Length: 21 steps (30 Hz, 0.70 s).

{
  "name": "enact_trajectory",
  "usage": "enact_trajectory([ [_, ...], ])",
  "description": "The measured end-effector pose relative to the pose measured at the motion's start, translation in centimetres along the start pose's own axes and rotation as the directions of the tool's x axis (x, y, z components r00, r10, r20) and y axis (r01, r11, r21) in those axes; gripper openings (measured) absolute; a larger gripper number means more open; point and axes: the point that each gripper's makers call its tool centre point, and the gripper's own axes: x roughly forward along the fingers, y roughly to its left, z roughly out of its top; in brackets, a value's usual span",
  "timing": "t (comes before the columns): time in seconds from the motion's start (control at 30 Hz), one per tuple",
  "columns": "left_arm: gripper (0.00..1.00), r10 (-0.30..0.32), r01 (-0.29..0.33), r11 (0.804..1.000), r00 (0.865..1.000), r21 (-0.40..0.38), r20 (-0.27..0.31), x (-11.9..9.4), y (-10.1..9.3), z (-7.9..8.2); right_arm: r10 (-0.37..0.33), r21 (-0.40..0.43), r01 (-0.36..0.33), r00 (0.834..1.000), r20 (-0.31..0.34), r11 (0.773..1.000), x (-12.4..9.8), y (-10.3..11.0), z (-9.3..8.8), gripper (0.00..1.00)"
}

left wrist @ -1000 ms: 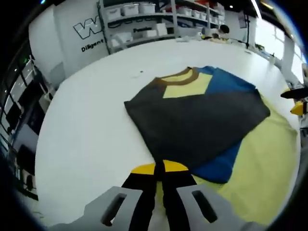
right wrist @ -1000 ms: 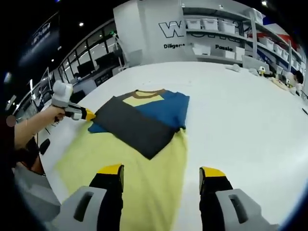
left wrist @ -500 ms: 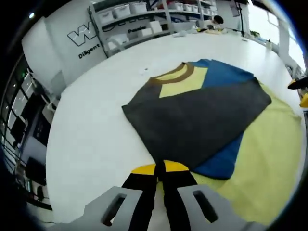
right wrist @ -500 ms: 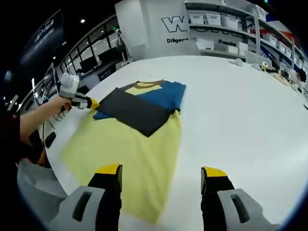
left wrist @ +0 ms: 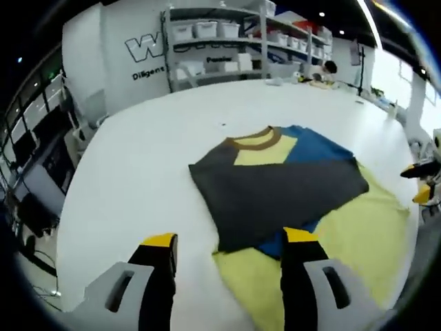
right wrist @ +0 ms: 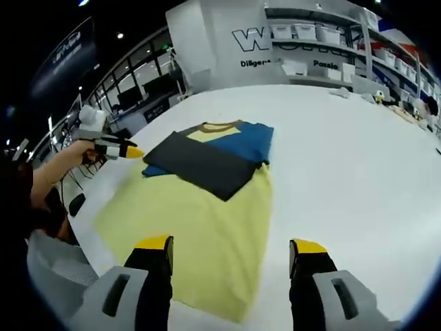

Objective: Fold the garment on the visible template until the final outline fits inside the template.

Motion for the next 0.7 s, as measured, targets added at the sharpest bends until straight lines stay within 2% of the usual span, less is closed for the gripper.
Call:
enact_trajectory([
  [0.17, 0.81, -0.03, 0.031, 0.999, 0.999, -0.04, 0.016, -1.2, -1.0, -0.1, 0.028, -0.018, -0.028, 0.999, -0.023, 0.999, 0.1, 1.2, -0.7, 0.78],
  [0.33, 0.92, -0.059, 0.061, 0.997, 0.997, -0.048, 0.043, -2.6, -2.2, 0.1, 0.042, -0.037, -0.044, 0.998, -0.047, 0.998, -0.1, 1.8, -1.4, 0.81],
  [0.37, 0.97, -0.067, 0.069, 0.996, 0.997, -0.049, 0.049, -2.8, -2.4, 0.1, 0.044, -0.036, -0.046, 0.998, -0.051, 0.998, -0.1, 1.8, -1.6, 0.82],
  [0.4, 0.99, -0.091, 0.096, 0.993, 0.993, -0.063, 0.079, -3.1, -3.0, 0.5, 0.044, -0.035, -0.046, 0.998, -0.052, 0.998, -0.1, 1.8, -1.6, 0.83],
  [0.43, 0.99, -0.129, 0.136, 0.987, 0.988, -0.082, 0.088, -3.4, -3.8, 0.5, 0.044, -0.036, -0.046, 0.998, -0.053, 0.998, -0.2, 1.8, -1.8, 0.84],
  [0.47, 0.99, -0.138, 0.145, 0.985, 0.987, -0.09, 0.08, -3.8, -4.0, 0.2, 0.043, -0.037, -0.046, 0.998, -0.055, 0.998, -0.2, 1.8, -1.9, 0.83],
  [0.7, 0.99, -0.149, 0.152, 0.987, 0.987, -0.046, 0.068, -5.7, -5.3, -1.4, 0.048, -0.049, -0.052, 0.995, -0.088, 0.997, -0.6, 2.0, -3.0, 0.81],
])
